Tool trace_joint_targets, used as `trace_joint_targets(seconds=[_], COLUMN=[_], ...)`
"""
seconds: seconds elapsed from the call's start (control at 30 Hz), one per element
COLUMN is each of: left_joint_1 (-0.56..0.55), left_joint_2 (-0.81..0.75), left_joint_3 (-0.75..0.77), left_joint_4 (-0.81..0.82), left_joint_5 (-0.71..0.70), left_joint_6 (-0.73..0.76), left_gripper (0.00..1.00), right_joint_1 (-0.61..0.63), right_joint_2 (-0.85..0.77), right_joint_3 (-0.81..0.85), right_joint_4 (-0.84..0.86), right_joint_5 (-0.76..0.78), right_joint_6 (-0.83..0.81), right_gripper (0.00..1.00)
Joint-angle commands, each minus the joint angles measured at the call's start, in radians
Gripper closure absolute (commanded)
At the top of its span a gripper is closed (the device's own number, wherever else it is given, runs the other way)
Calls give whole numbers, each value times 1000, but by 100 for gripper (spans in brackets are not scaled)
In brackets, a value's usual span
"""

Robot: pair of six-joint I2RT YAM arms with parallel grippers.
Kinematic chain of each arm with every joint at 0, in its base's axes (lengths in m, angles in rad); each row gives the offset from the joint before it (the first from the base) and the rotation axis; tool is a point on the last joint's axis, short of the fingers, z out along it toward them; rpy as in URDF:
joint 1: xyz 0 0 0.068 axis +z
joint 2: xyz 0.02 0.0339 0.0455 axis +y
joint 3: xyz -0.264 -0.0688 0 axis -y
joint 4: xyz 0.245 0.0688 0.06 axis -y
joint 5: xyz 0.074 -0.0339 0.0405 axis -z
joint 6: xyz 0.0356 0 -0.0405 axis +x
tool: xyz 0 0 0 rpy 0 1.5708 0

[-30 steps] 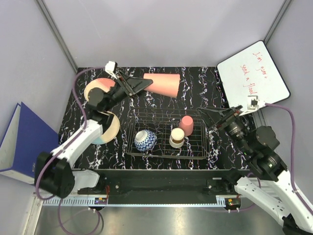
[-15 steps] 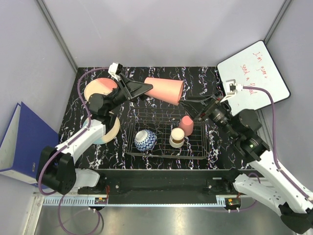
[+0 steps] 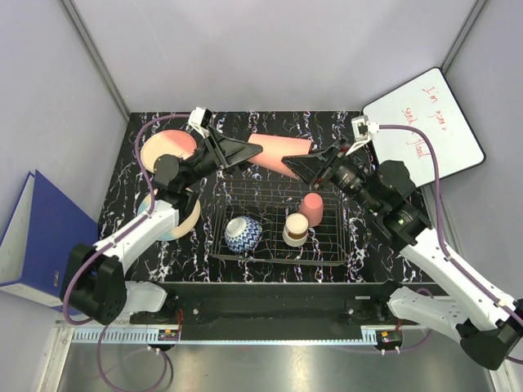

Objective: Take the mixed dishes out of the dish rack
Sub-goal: Pick up the cup from the dish rack, then place the cup at the center of the board.

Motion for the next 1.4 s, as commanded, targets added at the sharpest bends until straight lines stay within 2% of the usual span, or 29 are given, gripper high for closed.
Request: trace_joint_targets(seconds=[0.0,0.03,0.07,0.1,0.13,0.17,0.2,0.23,0.27,0.3,0.33,0.37,0.4,0.43,0.47,0.53,0.57,0.63,0.67,0.7,0.73,0.77,0.8,0.87,1.0,1.17,1.37], left_joint_1=[-9,-8,-8,-8,-3,3,15,46,66,82,119,136,155,179,181,181,179,179,179,179,179,179,179,181,179,179,181], left_joint_2=[-18,-22,-29,-36,-68,-87,-108,-162,-194,-226,-275,-288,-292,-302,-312,-354,-364,-377,-377,-372,-371,-368,-366,-365,-337,-282,-222], left_joint_3=[44,46,46,47,46,47,53,72,83,99,157,193,219,239,239,196,181,162,158,152,146,141,126,103,55,35,21], left_joint_4=[33,28,-1,-30,-65,-151,-211,-287,-475,-597,-741,-1012,-1097,-1147,-1224,-1244,-1256,-1312,-1328,-1340,-1363,-1369,-1372,-1374,-1368,-1366,-1360], left_joint_5=[9,9,7,-7,-19,-30,-53,-76,-108,-207,-274,-343,-413,-428,-457,-507,-513,-540,-544,-544,-541,-528,-524,-501,-473,-455,-436], left_joint_6=[30,41,53,71,119,151,188,276,327,382,488,525,551,577,579,561,555,549,555,559,568,578,585,598,611,633,641], left_gripper=[100,100,100,94,82,62,46,23,15,1,1,1,1,1,1,1,1,1,1,1,1,1,1,1,1,1,1], right_joint_1=[5,5,5,5,5,5,5,5,5,5,-10,-27,-55,-87,-178,-280,-368,-441,-461,-489,-495,-500,-501,-510,-510,-510,-512], right_joint_2=[59,62,62,56,50,44,39,45,56,99,133,174,267,312,355,479,577,697,836,916,1002,1176,1255,1329,1357,1487,1550], right_joint_3=[74,78,79,84,94,107,126,197,244,298,426,499,569,685,732,852,899,1074,1149,1334,1446,1566,1774,1779,1630,1702,1681], right_joint_4=[-5,-9,-21,-35,-67,-98,-138,-266,-335,-407,-566,-648,-722,-824,-857,-928,-959,-1082,-1141,-1202,-1344,-1414,-1466,-1459,-1310,-1358,-1367], right_joint_5=[-51,-48,-42,-13,7,36,123,172,239,369,430,482,554,559,559,515,506,492,516,525,535,556,550,512,487,479,502], right_joint_6=[-27,-25,-25,-33,-45,-68,-80,-97,-116,-137,-153,-159,-157,-148,-122,-91,-49,-7,33,36,38,27,10,4,4,50,57], right_gripper=[58,69,100,100,100,100,100,100,100,100,100,100,100,100,100,100,100,100,100,100,100,100,100,100,100,100,100])
